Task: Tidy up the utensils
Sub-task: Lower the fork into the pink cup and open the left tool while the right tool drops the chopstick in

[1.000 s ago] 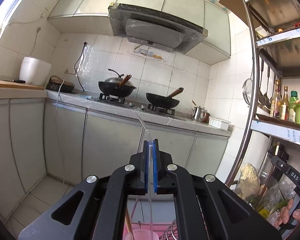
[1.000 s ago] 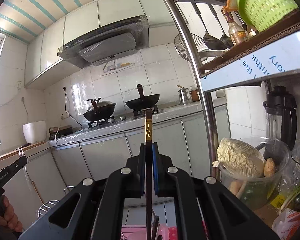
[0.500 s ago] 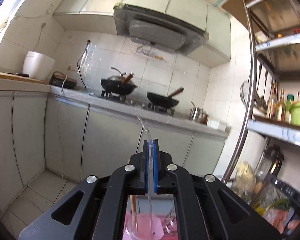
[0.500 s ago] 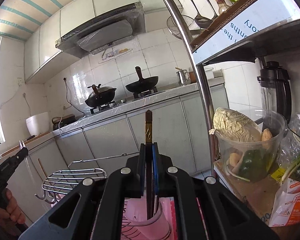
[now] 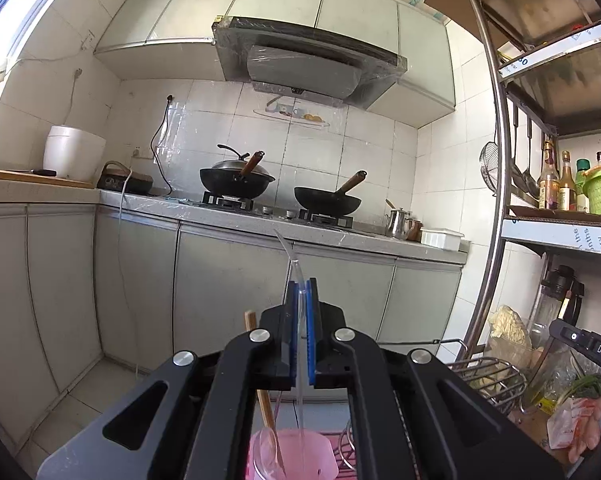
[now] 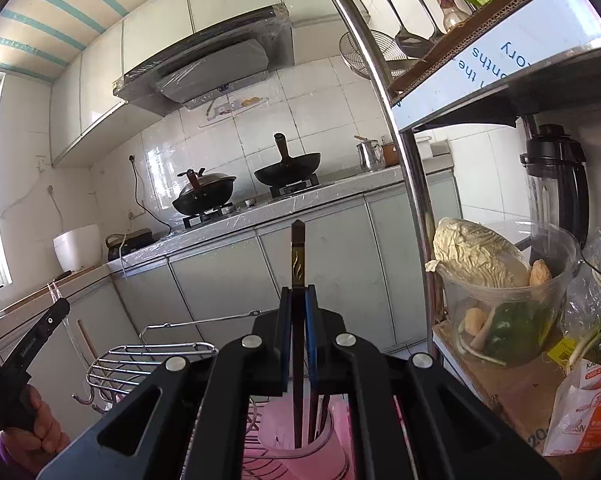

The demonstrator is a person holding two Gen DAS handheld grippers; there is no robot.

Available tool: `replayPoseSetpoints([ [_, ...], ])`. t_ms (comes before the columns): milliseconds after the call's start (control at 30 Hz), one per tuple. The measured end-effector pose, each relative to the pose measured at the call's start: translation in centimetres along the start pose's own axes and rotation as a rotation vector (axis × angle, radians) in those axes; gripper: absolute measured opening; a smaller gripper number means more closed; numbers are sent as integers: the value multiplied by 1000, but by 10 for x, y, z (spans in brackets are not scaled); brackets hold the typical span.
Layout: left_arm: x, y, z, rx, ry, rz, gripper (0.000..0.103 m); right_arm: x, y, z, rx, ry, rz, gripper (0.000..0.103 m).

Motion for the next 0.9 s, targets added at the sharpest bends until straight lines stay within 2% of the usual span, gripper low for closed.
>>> replayPoseSetpoints([
  [300, 3, -47, 26, -110, -45, 46, 3, 18, -25, 8, -60, -25, -27, 6],
  [600, -16, -80, 6, -240, -73, 132, 3, 14, -21, -1, -90, -22, -8, 6],
  [900, -18, -80, -12, -280, -110, 161, 3, 24, -21, -7, -132, -22, -58, 7],
])
Point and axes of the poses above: each gripper's, at about its wrist camera, not at the fingertips, and z roughly against the way its jaws point, x to its right, y to its top, the point moved 9 cm from there along -z, roughly the way its jaws point, and after that the axes turned 15 degrees about -z, right-handed, at the moved point
